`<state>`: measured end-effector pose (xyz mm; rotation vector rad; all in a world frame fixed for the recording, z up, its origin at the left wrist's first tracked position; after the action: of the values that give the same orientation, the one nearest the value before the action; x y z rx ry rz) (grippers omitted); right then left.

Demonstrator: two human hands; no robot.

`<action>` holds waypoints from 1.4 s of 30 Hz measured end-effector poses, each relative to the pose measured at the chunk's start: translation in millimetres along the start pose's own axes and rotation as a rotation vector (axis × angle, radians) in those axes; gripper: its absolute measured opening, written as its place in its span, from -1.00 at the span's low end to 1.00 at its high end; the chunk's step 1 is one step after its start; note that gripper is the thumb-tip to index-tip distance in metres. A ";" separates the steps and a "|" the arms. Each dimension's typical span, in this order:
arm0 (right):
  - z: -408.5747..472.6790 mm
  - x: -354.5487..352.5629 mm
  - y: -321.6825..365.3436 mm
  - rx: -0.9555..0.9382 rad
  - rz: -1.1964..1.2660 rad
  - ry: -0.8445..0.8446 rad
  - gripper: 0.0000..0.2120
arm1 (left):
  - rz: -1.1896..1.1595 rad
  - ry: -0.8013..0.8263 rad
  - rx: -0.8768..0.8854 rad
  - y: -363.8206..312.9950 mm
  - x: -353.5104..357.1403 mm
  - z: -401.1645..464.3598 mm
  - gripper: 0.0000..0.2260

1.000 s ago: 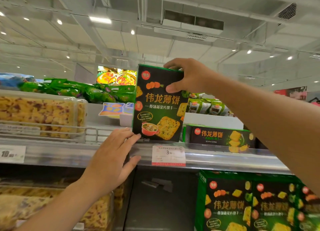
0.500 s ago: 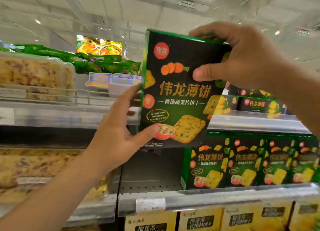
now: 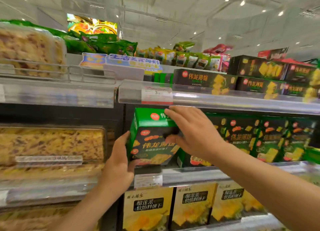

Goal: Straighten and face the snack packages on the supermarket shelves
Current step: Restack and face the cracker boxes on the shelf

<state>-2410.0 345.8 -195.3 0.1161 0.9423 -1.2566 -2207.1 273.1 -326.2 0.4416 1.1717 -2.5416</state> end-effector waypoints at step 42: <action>32.8 -75.0 -65.4 0.104 0.419 0.393 -0.72 | 0.586 -0.109 0.583 -146.3 -47.5 81.2 -0.74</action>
<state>-2447.5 360.9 -98.7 0.6292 1.1173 -0.9048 -2234.3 307.9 -158.0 0.6509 0.1809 -2.2840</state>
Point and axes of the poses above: each hand's wrist, its own z-axis towards the middle knuckle, its own x-axis out of the palm, y = z × x, the point moved 2 cm from there along z, towards the middle knuckle, and after that the axes turned 4 degrees about -x, right-handed, at the moved point
